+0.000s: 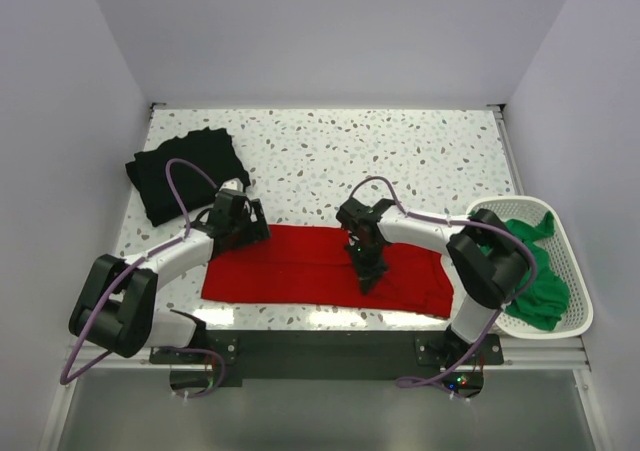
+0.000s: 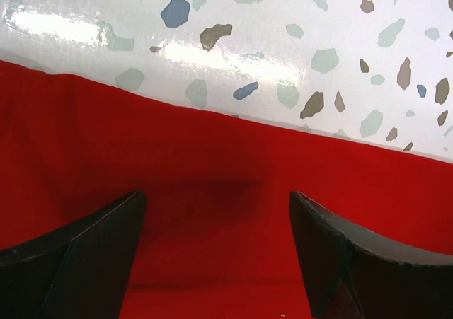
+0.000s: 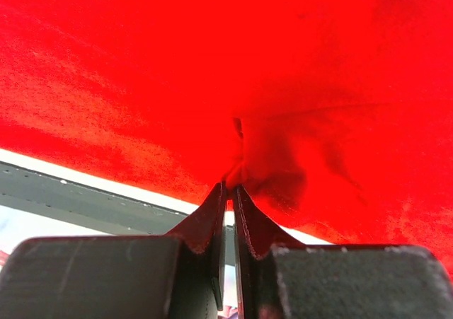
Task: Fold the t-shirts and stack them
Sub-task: Fold the tshirt
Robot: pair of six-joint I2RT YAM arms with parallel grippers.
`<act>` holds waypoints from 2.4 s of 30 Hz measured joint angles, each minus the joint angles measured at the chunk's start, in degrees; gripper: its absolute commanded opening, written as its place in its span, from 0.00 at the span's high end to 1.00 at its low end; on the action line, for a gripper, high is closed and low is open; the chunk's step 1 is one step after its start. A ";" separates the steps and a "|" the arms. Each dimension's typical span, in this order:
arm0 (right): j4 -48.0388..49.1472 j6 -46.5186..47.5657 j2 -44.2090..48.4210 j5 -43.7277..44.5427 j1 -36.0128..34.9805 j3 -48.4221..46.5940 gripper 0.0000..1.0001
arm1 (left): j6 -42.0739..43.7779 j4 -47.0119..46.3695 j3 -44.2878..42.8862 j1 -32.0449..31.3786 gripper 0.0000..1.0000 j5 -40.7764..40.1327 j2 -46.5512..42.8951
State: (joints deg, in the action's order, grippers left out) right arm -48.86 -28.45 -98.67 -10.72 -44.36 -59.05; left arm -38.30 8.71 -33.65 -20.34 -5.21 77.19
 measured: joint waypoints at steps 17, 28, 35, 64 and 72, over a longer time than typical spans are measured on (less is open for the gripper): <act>1.20 -0.94 -2.12 -2.32 -0.02 -1.29 0.46 | 0.37 0.11 -0.02 0.00 0.13 -0.09 -0.04; -3.39 -0.33 4.87 0.59 5.18 -6.56 0.36 | 2.19 4.76 -1.75 0.00 0.13 -1.53 -4.66; -4.44 1.01 7.63 6.88 18.58 -5.16 0.44 | 2.97 4.63 -2.27 0.00 0.13 -1.38 -5.20; -24.00 3.69 -34.67 20.79 25.64 -50.36 0.42 | 0.79 7.89 6.93 -0.50 0.13 8.81 -13.35; -17.31 5.16 -44.28 21.24 26.75 -71.54 0.40 | 1.46 13.31 6.12 -0.74 0.13 12.76 -22.16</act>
State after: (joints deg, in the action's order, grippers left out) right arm -66.17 -23.29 -142.96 10.52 -17.61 -130.58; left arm -36.84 22.02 -27.53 -21.08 7.55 55.02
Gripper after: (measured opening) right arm 0.597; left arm 0.868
